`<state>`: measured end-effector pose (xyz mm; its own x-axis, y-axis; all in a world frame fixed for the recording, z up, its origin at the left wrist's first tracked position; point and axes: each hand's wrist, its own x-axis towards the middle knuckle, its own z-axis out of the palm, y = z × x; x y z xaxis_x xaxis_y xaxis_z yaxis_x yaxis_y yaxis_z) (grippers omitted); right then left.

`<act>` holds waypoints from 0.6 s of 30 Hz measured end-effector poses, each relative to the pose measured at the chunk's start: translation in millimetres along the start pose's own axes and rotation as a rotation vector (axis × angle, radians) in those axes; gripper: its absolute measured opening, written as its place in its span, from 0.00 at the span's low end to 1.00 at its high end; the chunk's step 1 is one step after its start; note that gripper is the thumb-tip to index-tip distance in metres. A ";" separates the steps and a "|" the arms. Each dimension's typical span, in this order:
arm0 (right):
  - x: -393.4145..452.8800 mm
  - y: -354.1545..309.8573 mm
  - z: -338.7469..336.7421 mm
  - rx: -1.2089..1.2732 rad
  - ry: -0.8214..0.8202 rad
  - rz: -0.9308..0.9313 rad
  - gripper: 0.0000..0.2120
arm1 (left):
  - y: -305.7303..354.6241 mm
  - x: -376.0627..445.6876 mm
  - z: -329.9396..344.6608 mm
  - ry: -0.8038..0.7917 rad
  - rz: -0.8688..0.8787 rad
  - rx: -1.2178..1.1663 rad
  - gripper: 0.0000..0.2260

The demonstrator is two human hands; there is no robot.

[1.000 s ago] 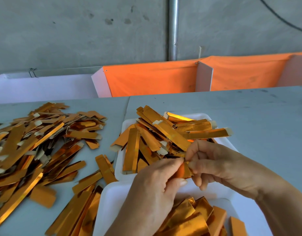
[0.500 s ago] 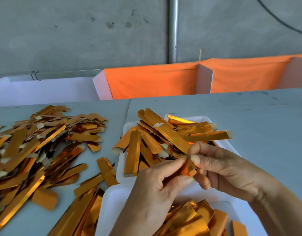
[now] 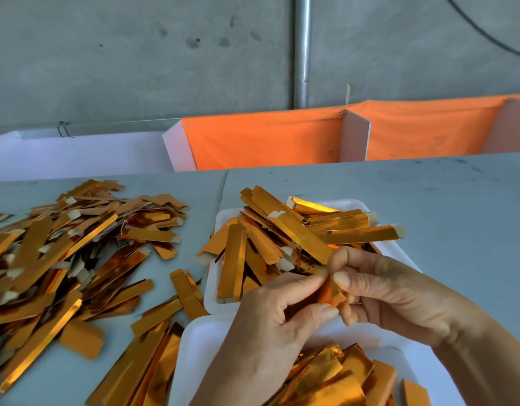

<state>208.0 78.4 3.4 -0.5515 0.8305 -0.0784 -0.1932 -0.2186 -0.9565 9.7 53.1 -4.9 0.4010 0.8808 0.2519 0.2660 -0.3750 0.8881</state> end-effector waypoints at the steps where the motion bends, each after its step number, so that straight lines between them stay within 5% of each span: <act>1: 0.1 -0.3 -0.2 -0.030 0.008 0.013 0.12 | -0.2 -0.3 0.3 -0.005 -0.016 0.001 0.19; 8: 0.4 0.5 -0.9 -0.226 0.153 0.066 0.07 | -1.0 0.4 1.7 -0.096 -0.161 0.026 0.16; 11: 6.7 5.4 -5.7 -0.434 0.509 -0.086 0.07 | -3.1 -0.7 5.1 -0.132 -0.235 0.058 0.18; 14: 13.1 10.8 -12.9 -1.011 0.851 -0.095 0.10 | -6.0 -1.4 5.3 -0.086 -0.265 0.153 0.19; 18: 20.7 20.6 -12.9 -1.310 0.639 0.045 0.19 | -8.0 0.7 3.0 0.068 -0.242 0.227 0.08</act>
<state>203.1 97.6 -21.6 -0.0219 0.9936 0.1107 0.8697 0.0736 -0.4880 10.5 55.9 -13.0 0.2445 0.9666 0.0764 0.5381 -0.2008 0.8186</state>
